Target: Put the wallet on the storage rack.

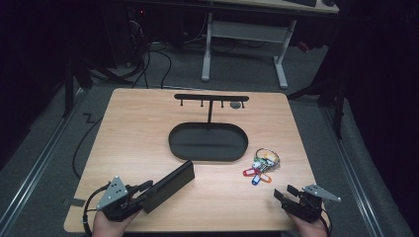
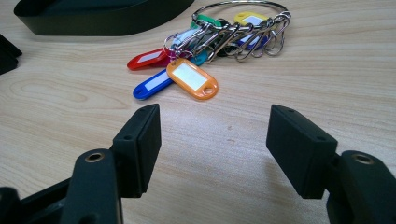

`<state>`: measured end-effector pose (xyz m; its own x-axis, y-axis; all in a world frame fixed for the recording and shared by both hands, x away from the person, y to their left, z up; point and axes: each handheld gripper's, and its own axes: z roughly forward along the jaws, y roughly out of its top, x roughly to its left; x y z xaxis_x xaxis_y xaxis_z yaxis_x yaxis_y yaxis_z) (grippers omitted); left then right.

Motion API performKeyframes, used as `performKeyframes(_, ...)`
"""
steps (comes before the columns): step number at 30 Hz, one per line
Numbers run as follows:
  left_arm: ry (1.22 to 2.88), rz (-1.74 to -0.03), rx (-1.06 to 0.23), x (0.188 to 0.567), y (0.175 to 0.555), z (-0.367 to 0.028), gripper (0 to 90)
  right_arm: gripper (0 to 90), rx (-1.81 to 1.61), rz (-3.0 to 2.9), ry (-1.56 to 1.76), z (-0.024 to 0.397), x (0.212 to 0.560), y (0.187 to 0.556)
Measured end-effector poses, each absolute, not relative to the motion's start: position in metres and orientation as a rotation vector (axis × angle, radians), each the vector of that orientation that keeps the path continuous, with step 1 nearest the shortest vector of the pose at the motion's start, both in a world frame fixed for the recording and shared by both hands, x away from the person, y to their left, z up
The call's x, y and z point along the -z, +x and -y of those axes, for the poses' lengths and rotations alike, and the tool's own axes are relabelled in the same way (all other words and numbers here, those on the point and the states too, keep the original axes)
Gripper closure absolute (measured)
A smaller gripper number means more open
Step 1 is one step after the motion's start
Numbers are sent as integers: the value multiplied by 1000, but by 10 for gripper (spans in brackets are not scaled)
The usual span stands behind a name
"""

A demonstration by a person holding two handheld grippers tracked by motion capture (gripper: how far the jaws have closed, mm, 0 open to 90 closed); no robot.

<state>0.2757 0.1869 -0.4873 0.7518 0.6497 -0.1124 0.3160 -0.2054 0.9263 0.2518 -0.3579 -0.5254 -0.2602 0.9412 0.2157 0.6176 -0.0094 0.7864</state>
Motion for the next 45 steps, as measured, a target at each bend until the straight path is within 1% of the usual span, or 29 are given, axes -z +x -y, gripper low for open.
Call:
performKeyframes(1, 1809, -752, -363, 487, 276, -187, 689, 361, -1165, -1896, 1615, 358, 525, 252)
performKeyframes(8, 1839, -733, -376, 487, 275, -184, 651, 361, -1165, -1897, 1615, 358, 526, 252)
performKeyframes(17, 1903, -740, -396, 484, 273, -178, 661, 361, -1164, -1898, 1613, 358, 525, 252)
performKeyframes(18, 1939, -751, -406, 481, 273, -175, 663, 361, -1166, -1898, 1614, 358, 525, 252)
performKeyframes(19, 1939, -751, -406, 481, 273, -175, 662, 361, -1166, -1898, 1614, 358, 525, 252)
performKeyframes(20, 1982, -754, -430, 479, 273, -172, 660, 361, -1170, -1894, 1613, 359, 525, 252)
performKeyframes(21, 1982, -754, -430, 479, 273, -172, 659, 361, -1170, -1894, 1613, 359, 525, 252)
performKeyframes(22, 2024, -753, -446, 476, 273, -168, 659, 361, -1175, -1891, 1615, 359, 525, 252)
performKeyframes(23, 2024, -753, -446, 476, 273, -168, 659, 361, -1175, -1891, 1615, 359, 525, 252)
performKeyframes(24, 2066, -747, -467, 472, 274, -165, 661, 361, -1177, -1893, 1615, 358, 525, 252)
performKeyframes(25, 2066, -747, -467, 472, 274, -165, 669, 361, -1177, -1893, 1615, 358, 525, 252)
performKeyframes(26, 2108, -743, -466, 468, 276, -162, 683, 360, -1181, -1893, 1615, 358, 524, 252)
performKeyframes(27, 2108, -743, -466, 468, 276, -162, 687, 360, -1181, -1893, 1615, 358, 524, 252)
performKeyframes(28, 2141, -743, -453, 465, 279, -161, 687, 361, -1186, -1894, 1613, 358, 524, 252)
performKeyframes(32, 2194, -750, -403, 460, 284, -159, 686, 361, -1193, -1902, 1604, 358, 524, 252)
performKeyframes(43, 2316, -771, -352, 457, 290, -148, 672, 361, -1200, -1916, 1583, 356, 523, 253)
performKeyframes(45, 2326, -772, -358, 456, 290, -147, 705, 361, -1204, -1916, 1584, 356, 522, 253)
